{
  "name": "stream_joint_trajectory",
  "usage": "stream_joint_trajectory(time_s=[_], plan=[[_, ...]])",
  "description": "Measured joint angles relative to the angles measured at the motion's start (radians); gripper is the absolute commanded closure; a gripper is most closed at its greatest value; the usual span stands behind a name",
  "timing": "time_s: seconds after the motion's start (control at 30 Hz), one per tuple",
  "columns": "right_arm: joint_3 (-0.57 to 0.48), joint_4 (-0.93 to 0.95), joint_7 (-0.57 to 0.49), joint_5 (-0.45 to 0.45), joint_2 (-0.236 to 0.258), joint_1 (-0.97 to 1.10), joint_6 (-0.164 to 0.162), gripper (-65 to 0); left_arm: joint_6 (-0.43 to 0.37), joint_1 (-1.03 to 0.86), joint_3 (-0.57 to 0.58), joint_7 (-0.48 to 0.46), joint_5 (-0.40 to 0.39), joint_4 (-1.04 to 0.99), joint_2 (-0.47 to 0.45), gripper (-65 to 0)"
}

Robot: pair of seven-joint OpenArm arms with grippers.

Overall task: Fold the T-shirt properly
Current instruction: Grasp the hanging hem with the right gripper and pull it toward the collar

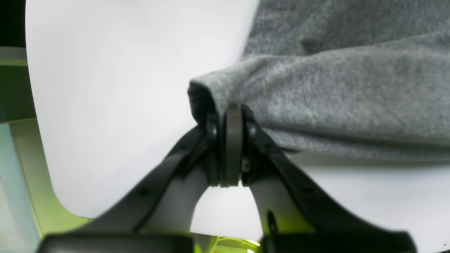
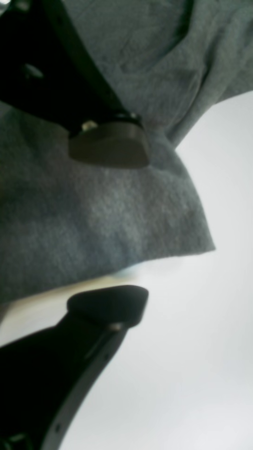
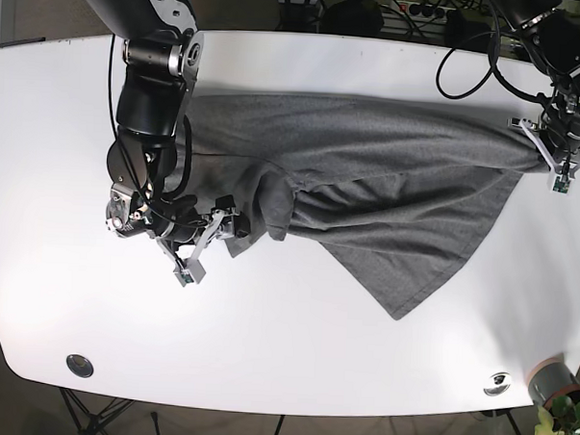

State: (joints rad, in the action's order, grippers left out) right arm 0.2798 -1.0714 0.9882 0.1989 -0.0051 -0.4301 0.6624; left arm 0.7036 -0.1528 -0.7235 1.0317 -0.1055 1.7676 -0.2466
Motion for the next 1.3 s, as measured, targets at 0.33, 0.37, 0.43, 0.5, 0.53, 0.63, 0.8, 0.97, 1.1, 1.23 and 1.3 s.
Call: stream_joint_trajectory(time_s=[0.33,0.37,0.43,0.5,0.53,0.63,0.8,0.97,1.1,1.23,1.3], plan=[[0.001,0.000,-0.007,0.008,-0.022,0.022,0.000,-48.8,0.000,0.000,0.003,0.000,0.000,0.000,0.000,0.0],[0.000,-0.003,-0.008,0.008,-0.025,0.025,0.000,-48.8,0.000,0.000,0.006,0.000,0.001,0.000,0.000,0.0],[0.001,-0.010,-0.013,0.011,-0.032,0.037,0.000,-48.8,0.000,0.000,0.020,0.000,0.002,0.000,-0.002,0.0],[0.001,-0.016,-0.021,0.016,-0.037,0.047,0.001,-48.8,0.000,0.000,0.028,0.000,0.000,0.000,-0.001,0.0],[0.000,-0.015,-0.023,0.019,-0.037,0.047,0.002,-48.8,0.000,0.001,0.028,0.000,0.000,0.000,0.000,0.0],[0.001,-0.014,-0.023,0.017,-0.039,0.047,0.008,-48.4,0.000,0.000,0.029,0.001,0.001,0.000,0.000,0.0],[0.001,-0.014,-0.034,0.015,-0.039,0.053,0.007,-31.4,0.000,0.001,0.029,0.000,0.001,0.000,-0.001,0.0],[0.001,-0.011,-0.060,0.001,-0.039,0.064,-0.008,-4.9,0.000,0.000,0.029,0.000,0.001,0.000,0.000,0.0],[0.005,-0.008,-0.060,-0.007,-0.039,0.066,-0.008,-3.6,0.000,0.000,0.031,0.000,0.001,0.000,-0.001,0.0],[0.005,-0.027,-0.049,-0.006,-0.039,0.068,-0.008,-2.4,0.000,0.004,0.031,0.001,0.001,0.000,0.000,0.0],[0.004,-0.081,-0.017,0.002,-0.032,0.073,-0.007,-2.4,0.000,0.017,0.031,0.006,0.001,0.000,0.000,0.0]])
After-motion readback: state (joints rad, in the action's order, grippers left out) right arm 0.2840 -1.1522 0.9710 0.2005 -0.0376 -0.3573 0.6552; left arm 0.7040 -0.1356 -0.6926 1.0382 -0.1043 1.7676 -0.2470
